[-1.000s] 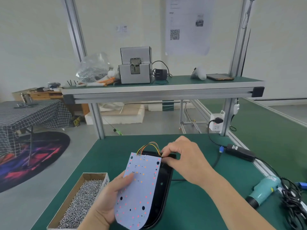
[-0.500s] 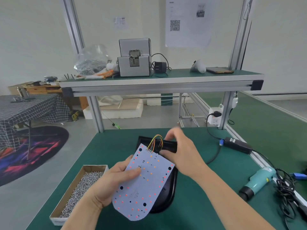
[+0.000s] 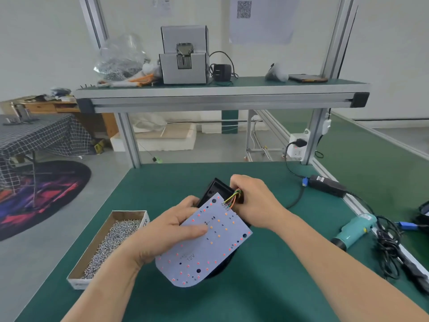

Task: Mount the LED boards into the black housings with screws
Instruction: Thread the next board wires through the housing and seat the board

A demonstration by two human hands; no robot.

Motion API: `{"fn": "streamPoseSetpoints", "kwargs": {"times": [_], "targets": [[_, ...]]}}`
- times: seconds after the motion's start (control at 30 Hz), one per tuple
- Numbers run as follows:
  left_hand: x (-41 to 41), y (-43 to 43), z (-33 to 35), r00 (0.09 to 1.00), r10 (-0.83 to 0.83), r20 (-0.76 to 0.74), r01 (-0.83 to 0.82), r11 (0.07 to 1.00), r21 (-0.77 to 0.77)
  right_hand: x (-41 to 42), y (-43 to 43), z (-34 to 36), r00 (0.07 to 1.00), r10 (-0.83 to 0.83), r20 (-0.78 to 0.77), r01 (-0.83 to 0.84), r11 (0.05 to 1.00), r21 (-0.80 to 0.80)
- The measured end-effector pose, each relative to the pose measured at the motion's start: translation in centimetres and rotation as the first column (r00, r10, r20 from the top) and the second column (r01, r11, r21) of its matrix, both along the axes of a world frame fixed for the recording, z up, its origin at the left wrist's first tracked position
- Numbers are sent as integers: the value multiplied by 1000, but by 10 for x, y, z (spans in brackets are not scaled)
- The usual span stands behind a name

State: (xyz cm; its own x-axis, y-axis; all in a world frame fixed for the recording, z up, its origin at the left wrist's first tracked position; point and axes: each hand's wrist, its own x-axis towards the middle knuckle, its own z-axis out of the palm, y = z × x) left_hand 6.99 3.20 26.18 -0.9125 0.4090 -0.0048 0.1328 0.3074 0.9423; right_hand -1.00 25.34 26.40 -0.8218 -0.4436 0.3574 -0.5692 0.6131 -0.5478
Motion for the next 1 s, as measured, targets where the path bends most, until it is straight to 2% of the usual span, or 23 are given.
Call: {"fn": "streamPoseSetpoints", "kwargs": {"times": [0.1, 0.3, 0.4, 0.43, 0.5, 0.57, 0.67, 0.77, 0.83, 0.93, 1.0], "targets": [[0, -6, -2, 998, -17, 66, 13, 998, 62, 3, 8, -5, 992, 76, 101, -66, 992, -107], [1, -4, -5, 988, -75, 133, 58, 990, 127, 8, 21, -7, 946, 205, 251, -178, 976, -126], [1, -2, -5, 991, -56, 121, 44, 994, 99, 10, 25, -7, 879, 275, 389, -210, 957, -201], [1, -1, -4, 992, -44, 117, 34, 995, 89, 9, 25, -9, 879, 272, 392, -202, 957, -211], [2, 1, -4, 996, -31, 88, 27, 999, 38, 8, 24, -12, 937, 203, 284, -169, 976, -141], [4, 5, -3, 999, -30, 36, 31, 999, -40, 8, 23, -12, 937, 197, 288, -171, 979, -111], [5, 10, -4, 1000, -22, 5, 22, 997, -79, 9, 27, -11, 858, 237, 456, -231, 970, -70], [7, 12, 0, 999, -29, -18, 27, 995, -95, 9, 29, -10, 784, 221, 581, -205, 974, -94], [8, 14, 2, 998, -37, -41, 31, 989, -143, 11, 27, -7, 789, 210, 577, -218, 974, -57], [11, 19, 2, 994, -49, -97, 25, 971, -237, 14, 25, -6, 888, 159, 432, -215, 973, 82], [12, 22, 1, 989, -47, -140, 6, 961, -276, 17, 21, -9, 921, 133, 367, -155, 987, 33]]}}
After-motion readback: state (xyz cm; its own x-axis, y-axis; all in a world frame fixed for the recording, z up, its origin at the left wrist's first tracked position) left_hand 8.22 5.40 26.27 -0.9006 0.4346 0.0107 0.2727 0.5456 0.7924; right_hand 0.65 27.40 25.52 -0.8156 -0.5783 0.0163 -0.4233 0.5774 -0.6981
